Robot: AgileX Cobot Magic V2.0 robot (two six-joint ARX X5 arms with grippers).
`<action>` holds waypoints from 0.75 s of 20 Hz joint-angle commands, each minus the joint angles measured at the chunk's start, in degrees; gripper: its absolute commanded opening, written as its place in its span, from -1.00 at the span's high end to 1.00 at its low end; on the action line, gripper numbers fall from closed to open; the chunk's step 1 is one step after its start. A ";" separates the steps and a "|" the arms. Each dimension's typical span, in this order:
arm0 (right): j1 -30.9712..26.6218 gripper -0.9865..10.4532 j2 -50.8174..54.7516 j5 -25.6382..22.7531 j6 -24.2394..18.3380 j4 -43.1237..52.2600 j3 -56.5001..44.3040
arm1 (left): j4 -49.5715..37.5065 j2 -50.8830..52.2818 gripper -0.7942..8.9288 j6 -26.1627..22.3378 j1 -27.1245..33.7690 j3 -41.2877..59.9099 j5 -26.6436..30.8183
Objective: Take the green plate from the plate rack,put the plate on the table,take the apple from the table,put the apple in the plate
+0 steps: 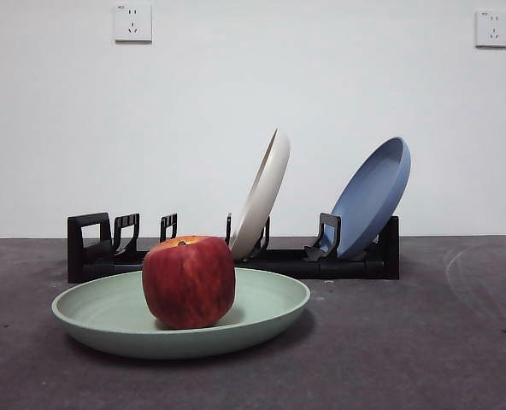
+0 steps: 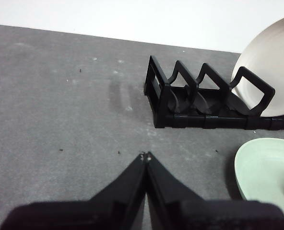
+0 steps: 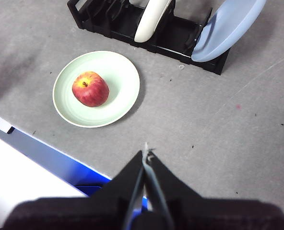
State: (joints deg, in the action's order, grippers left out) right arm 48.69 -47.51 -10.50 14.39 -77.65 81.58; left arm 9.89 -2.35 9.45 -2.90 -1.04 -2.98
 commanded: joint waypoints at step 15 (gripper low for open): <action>-5.88 0.82 0.17 -14.80 -4.26 7.13 -4.11 | -0.46 -1.79 0.84 -0.70 0.20 0.46 -0.02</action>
State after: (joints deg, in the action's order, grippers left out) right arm 43.05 -47.20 -24.80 12.23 -70.76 78.11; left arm 9.82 -4.12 9.45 -2.90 -1.04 -2.98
